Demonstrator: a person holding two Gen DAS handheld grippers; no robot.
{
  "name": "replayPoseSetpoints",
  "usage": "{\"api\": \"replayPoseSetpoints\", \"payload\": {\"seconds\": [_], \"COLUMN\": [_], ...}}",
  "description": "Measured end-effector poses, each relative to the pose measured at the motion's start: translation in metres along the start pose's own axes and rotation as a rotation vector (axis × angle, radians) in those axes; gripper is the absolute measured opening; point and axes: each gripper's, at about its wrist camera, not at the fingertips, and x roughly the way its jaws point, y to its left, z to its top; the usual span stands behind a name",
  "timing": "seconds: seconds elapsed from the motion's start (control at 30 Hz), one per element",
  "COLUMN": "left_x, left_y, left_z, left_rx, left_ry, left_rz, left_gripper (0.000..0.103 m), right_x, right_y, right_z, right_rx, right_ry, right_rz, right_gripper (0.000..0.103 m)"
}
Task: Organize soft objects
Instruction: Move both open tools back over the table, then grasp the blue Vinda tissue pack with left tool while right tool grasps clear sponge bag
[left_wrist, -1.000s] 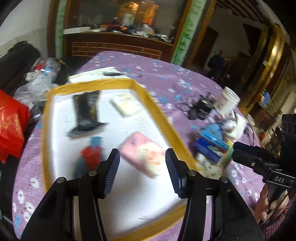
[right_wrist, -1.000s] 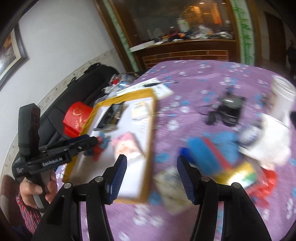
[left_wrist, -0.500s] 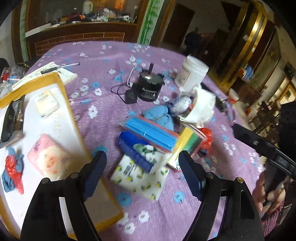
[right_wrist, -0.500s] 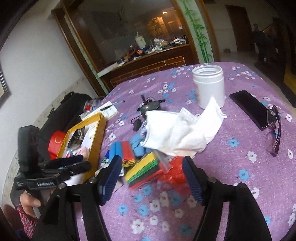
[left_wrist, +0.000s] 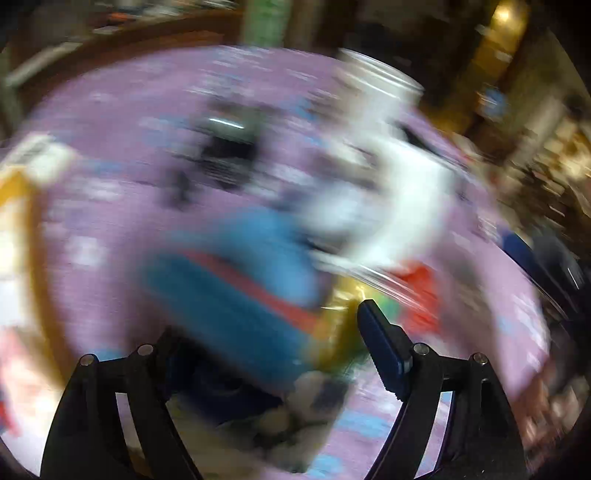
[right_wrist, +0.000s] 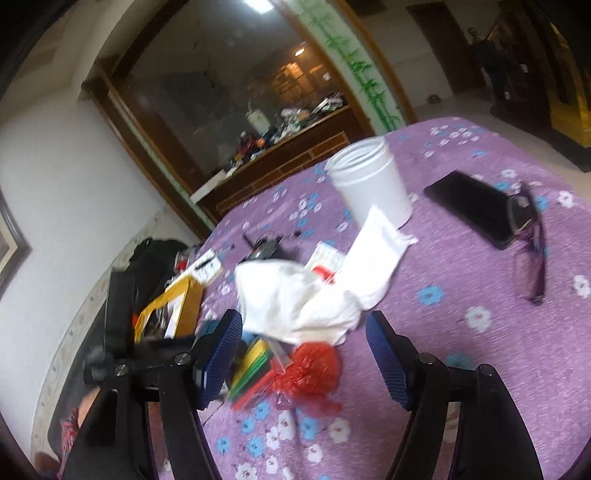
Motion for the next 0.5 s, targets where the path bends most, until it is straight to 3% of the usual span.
{"api": "replayPoseSetpoints", "payload": {"seconds": [0.17, 0.33, 0.5], "left_x": [-0.019, -0.061, -0.07], "left_y": [-0.036, -0.017, -0.006], "left_z": [-0.023, -0.045, -0.074], "left_rx": [0.134, 0.095, 0.001], "left_ry": [-0.026, -0.069, -0.041], "left_rz": [-0.032, -0.003, -0.029], "left_gripper": [0.081, 0.082, 0.082], "right_x": [-0.005, -0.007, -0.008], "right_y": [-0.011, -0.011, -0.008], "right_z": [0.005, 0.006, 0.004], "right_rx": [0.042, 0.042, 0.035], "right_ry": [-0.025, -0.027, -0.025], "right_rz": [0.002, 0.012, 0.024], "right_gripper": [0.073, 0.073, 0.073]}}
